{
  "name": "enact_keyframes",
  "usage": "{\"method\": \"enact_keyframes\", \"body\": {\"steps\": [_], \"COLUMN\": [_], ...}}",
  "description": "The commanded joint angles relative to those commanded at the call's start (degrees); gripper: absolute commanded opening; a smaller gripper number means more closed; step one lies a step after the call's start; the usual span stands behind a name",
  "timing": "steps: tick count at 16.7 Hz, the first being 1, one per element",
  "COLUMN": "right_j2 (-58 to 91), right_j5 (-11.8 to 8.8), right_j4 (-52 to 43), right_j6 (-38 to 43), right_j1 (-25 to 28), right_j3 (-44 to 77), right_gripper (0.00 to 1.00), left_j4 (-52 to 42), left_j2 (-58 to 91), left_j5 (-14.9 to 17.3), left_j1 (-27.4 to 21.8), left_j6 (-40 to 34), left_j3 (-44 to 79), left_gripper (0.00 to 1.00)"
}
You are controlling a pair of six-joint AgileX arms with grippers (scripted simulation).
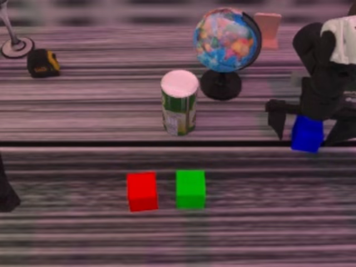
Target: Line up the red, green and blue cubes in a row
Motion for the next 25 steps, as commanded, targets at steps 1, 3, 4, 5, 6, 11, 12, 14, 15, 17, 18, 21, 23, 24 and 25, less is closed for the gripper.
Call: {"method": "enact_keyframes", "body": {"steps": [1, 3, 4, 5, 6, 11, 12, 14, 15, 17, 18, 21, 23, 24, 25], "right_j2": [0.0, 0.0, 0.0, 0.0, 0.0, 0.0, 0.0, 0.0, 0.0, 0.0, 0.0, -0.5, -1.6, -2.3, -3.0], "right_j5": [0.0, 0.0, 0.0, 0.0, 0.0, 0.0, 0.0, 0.0, 0.0, 0.0, 0.0, 0.1, 0.1, 0.1, 0.1], "right_j4": [0.0, 0.0, 0.0, 0.0, 0.0, 0.0, 0.0, 0.0, 0.0, 0.0, 0.0, -1.1, -4.3, -6.5, -8.8], "right_j6": [0.0, 0.0, 0.0, 0.0, 0.0, 0.0, 0.0, 0.0, 0.0, 0.0, 0.0, -0.1, 0.0, 0.0, 0.0], "right_j1": [0.0, 0.0, 0.0, 0.0, 0.0, 0.0, 0.0, 0.0, 0.0, 0.0, 0.0, 0.0, 0.0, 0.1, 0.2], "right_j3": [0.0, 0.0, 0.0, 0.0, 0.0, 0.0, 0.0, 0.0, 0.0, 0.0, 0.0, 0.8, 2.9, 4.1, 5.4], "right_gripper": [0.7, 0.55, 0.47, 0.4, 0.32, 0.0, 0.0, 0.0, 0.0, 0.0, 0.0, 0.0, 0.0, 0.0, 0.0], "left_j4": [0.0, 0.0, 0.0, 0.0, 0.0, 0.0, 0.0, 0.0, 0.0, 0.0, 0.0, 0.0, 0.0, 0.0, 0.0], "left_j2": [0.0, 0.0, 0.0, 0.0, 0.0, 0.0, 0.0, 0.0, 0.0, 0.0, 0.0, 0.0, 0.0, 0.0, 0.0], "left_j5": [0.0, 0.0, 0.0, 0.0, 0.0, 0.0, 0.0, 0.0, 0.0, 0.0, 0.0, 0.0, 0.0, 0.0, 0.0], "left_j1": [0.0, 0.0, 0.0, 0.0, 0.0, 0.0, 0.0, 0.0, 0.0, 0.0, 0.0, 0.0, 0.0, 0.0, 0.0], "left_j6": [0.0, 0.0, 0.0, 0.0, 0.0, 0.0, 0.0, 0.0, 0.0, 0.0, 0.0, 0.0, 0.0, 0.0, 0.0], "left_j3": [0.0, 0.0, 0.0, 0.0, 0.0, 0.0, 0.0, 0.0, 0.0, 0.0, 0.0, 0.0, 0.0, 0.0, 0.0], "left_gripper": [1.0, 1.0, 1.0, 1.0, 1.0, 1.0, 1.0, 1.0, 1.0, 1.0, 1.0, 1.0, 1.0, 1.0, 1.0]}}
